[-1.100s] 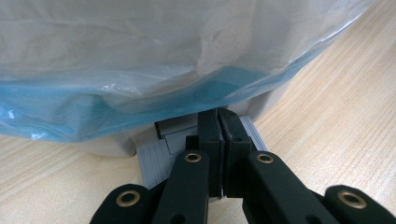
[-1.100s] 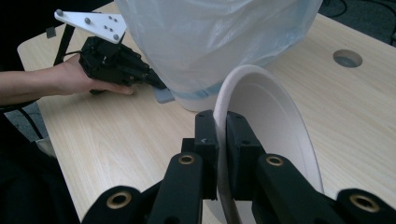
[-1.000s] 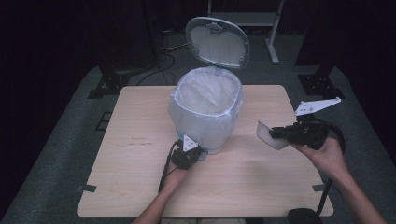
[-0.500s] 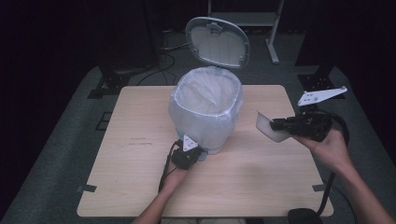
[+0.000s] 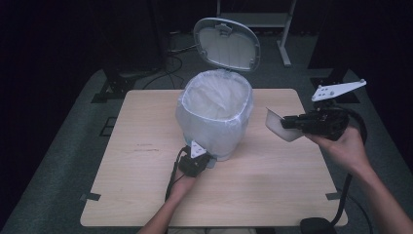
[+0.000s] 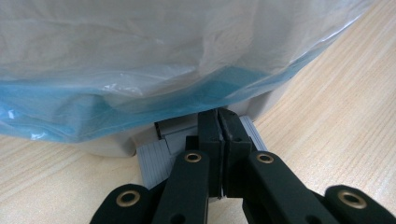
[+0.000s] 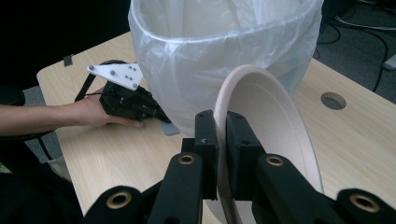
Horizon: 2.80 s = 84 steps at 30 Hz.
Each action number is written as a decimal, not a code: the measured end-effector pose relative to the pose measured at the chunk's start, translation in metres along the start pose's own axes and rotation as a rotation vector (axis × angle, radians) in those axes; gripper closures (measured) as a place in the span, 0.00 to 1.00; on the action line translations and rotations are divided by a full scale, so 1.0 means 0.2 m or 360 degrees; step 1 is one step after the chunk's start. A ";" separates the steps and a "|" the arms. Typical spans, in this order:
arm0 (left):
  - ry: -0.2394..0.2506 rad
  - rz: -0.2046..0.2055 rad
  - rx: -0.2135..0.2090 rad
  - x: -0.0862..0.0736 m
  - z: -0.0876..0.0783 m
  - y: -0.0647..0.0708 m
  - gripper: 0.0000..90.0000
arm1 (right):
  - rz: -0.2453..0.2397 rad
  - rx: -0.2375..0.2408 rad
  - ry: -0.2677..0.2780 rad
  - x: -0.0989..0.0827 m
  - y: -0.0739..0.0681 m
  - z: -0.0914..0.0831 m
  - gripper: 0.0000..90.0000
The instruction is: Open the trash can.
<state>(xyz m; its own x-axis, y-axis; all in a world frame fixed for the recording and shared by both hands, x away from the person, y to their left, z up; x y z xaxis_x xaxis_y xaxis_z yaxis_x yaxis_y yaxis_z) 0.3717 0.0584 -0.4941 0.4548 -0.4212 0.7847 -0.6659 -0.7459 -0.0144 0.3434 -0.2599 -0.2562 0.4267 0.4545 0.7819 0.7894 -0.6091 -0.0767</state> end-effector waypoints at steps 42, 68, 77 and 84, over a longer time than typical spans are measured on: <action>0.0011 -0.0019 -0.0005 0.00 0.00 0.00 0.99 | -0.0152 -0.0003 0.0039 0.35 -0.13 -0.08 0.93; 0.0006 -0.0027 -0.0026 0.00 0.00 -0.01 0.99 | -0.0196 0.0043 0.0080 0.51 -0.17 -0.07 0.93; 0.0005 -0.0026 -0.0024 0.00 0.00 -0.01 0.99 | -0.0213 0.0069 0.0081 0.56 -0.19 -0.04 0.93; -0.0005 -0.0025 -0.0033 0.00 0.00 -0.01 0.99 | -0.0225 0.0091 0.0077 0.60 -0.20 -0.02 0.93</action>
<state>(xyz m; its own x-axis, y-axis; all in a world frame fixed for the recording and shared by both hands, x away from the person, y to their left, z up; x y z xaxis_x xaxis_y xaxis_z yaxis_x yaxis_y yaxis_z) 0.3734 0.0603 -0.4939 0.4672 -0.4109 0.7829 -0.6706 -0.7417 0.0109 0.3616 -0.1840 -0.1567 0.2890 0.5006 0.8160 0.8645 -0.5027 0.0022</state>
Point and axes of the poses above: each handheld gripper's, and its own axes: z roughly forward along the jaws, x roughly out of its top, y roughly to its right, the point moved 3 cm from there along z, roughly forward along the jaws, and after that the axes turned 2 degrees about -y, right-handed, at the moved point
